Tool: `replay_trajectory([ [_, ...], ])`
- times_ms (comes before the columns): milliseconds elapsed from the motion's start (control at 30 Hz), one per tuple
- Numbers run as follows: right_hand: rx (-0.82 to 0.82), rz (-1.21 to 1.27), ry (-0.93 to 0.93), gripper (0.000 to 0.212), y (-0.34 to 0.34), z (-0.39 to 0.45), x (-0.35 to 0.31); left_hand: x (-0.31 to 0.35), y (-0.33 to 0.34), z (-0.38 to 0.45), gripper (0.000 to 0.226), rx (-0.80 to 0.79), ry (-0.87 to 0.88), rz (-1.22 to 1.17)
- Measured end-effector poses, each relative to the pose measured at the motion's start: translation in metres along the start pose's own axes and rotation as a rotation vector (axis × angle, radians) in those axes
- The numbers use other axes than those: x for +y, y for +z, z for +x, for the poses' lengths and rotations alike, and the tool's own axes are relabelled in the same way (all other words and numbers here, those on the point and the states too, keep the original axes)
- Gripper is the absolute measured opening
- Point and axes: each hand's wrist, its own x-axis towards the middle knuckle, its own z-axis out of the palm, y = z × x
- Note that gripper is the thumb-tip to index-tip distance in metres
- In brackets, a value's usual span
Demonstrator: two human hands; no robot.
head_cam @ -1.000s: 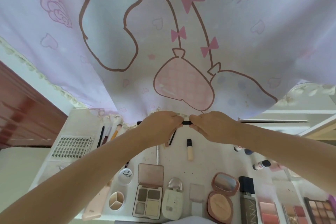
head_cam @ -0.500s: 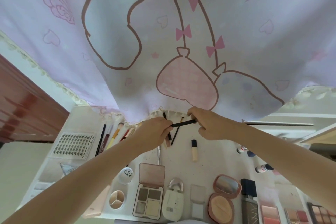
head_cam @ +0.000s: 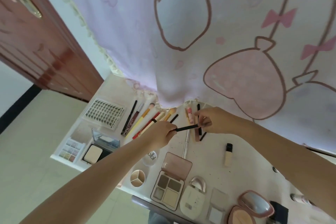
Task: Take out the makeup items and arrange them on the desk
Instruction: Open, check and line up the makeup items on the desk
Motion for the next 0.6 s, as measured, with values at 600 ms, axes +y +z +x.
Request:
replay_trajectory([
  [600,0.003,-0.638,-0.242,0.026,0.042,0.117,0.012,-0.037,0.036,0.047,0.027,-0.050,-0.317,0.014],
])
